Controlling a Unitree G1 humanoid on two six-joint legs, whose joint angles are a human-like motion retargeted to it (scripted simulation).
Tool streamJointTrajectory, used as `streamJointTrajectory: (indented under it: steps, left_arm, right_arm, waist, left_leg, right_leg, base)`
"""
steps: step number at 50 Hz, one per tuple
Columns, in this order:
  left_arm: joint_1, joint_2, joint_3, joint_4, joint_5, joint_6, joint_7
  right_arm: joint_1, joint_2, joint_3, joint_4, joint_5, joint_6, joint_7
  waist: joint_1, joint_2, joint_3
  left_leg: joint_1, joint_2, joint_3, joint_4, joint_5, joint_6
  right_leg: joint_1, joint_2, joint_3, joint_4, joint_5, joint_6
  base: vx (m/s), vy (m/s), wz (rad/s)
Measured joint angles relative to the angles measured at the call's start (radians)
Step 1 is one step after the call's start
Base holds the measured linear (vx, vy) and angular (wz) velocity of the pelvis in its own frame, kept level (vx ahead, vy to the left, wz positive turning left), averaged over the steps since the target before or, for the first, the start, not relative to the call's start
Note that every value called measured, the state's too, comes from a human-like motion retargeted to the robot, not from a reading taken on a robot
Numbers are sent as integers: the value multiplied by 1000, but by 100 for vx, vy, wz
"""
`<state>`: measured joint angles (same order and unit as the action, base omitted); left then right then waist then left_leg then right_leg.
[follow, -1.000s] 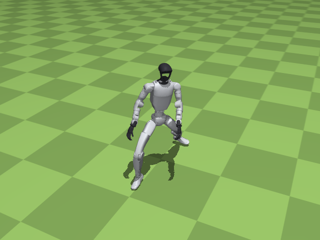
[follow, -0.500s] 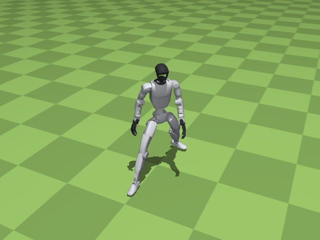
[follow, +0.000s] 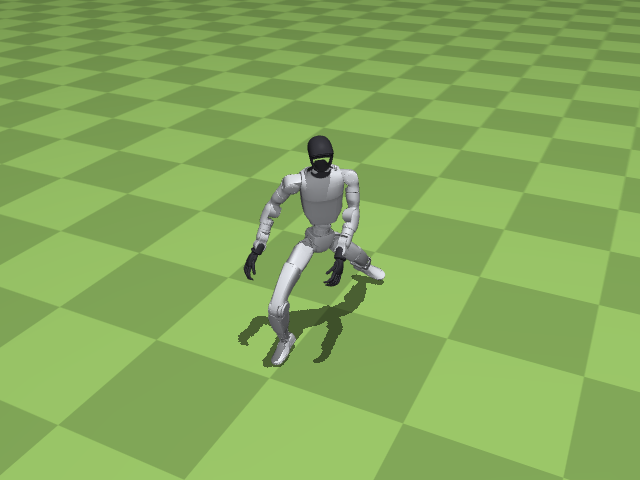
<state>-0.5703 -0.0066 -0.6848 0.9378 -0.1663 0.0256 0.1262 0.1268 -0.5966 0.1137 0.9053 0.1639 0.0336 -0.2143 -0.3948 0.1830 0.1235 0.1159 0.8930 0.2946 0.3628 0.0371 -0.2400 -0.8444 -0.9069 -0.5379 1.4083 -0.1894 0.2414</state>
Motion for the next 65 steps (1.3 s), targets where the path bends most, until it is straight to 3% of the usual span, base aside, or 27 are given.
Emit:
streamJointTrajectory:
  steps: [8,13,18,25,32,40,45,48,53,59,65]
  left_arm:
    - [-82,6,19,-106,28,-38,40]
    - [-49,29,63,-142,14,-47,5]
    - [32,80,121,-124,-87,-50,0]
    - [210,151,218,51,-129,1,58]
    - [300,167,280,209,-78,13,75]
    - [289,162,286,230,-70,-9,67]
    - [262,160,273,172,-116,-20,57]
    - [243,168,247,132,-148,-24,48]
    - [227,186,202,86,-136,-19,27]
    - [220,196,193,49,-51,14,-2]
    - [208,193,204,7,-49,28,-5]
  right_arm:
    - [-50,-2,-24,-16,47,-30,-54]
    - [-52,37,-40,-35,1,-19,-34]
    - [-83,103,-6,-25,-50,22,-11]
    - [-13,235,38,7,-78,58,-5]
    - [79,294,19,87,-83,75,-24]
    - [59,282,7,170,-72,89,-29]
    - [8,243,18,134,-46,81,2]
    - [-17,224,20,102,-26,73,25]
    - [-6,215,-3,74,-14,60,38]
    - [43,208,-31,89,-37,52,29]
    - [23,174,-21,91,-56,51,2]
  waist:
    - [27,16,-24]
    - [53,9,-38]
    - [79,-50,-30]
    - [133,-103,5]
    - [136,-181,4]
    - [154,-182,40]
    - [156,-124,26]
    - [146,-69,7]
    - [112,-22,-37]
    - [70,-23,-44]
    - [111,-57,-28]
  left_leg:
    - [-37,-80,-48,-55,-69,-19]
    - [12,-125,7,-153,-42,-21]
    - [79,-262,82,-267,-43,-22]
    - [158,-321,150,-270,-48,-9]
    - [235,-484,140,-358,-50,-22]
    - [327,-517,195,-392,-37,-22]
    - [291,-450,254,-342,-46,-22]
    - [245,-362,269,-310,-45,-22]
    - [174,-222,228,-263,-24,-22]
    - [90,-50,62,-140,-25,-13]
    - [41,0,-24,-49,-23,15]
  right_leg:
    - [3,3,-31,-141,107,-12]
    - [21,7,-40,-287,214,12]
    - [42,29,-25,-536,371,20]
    - [243,159,-104,-905,549,20]
    - [424,141,-142,-1238,713,20]
    - [456,177,-108,-1291,713,20]
    - [330,235,-52,-1201,681,20]
    - [189,239,-27,-971,568,20]
    - [20,173,-20,-581,371,20]
    - [2,50,-30,-187,141,20]
    - [27,18,-34,-61,64,7]
  base:
    - [-8,13,3]
    - [-18,36,3]
    - [-22,41,-23]
    - [-12,22,-39]
    - [-9,22,13]
    - [-1,3,-32]
    - [9,-11,-54]
    - [15,-26,-21]
    - [23,-39,33]
    - [27,-42,82]
    - [7,-21,21]
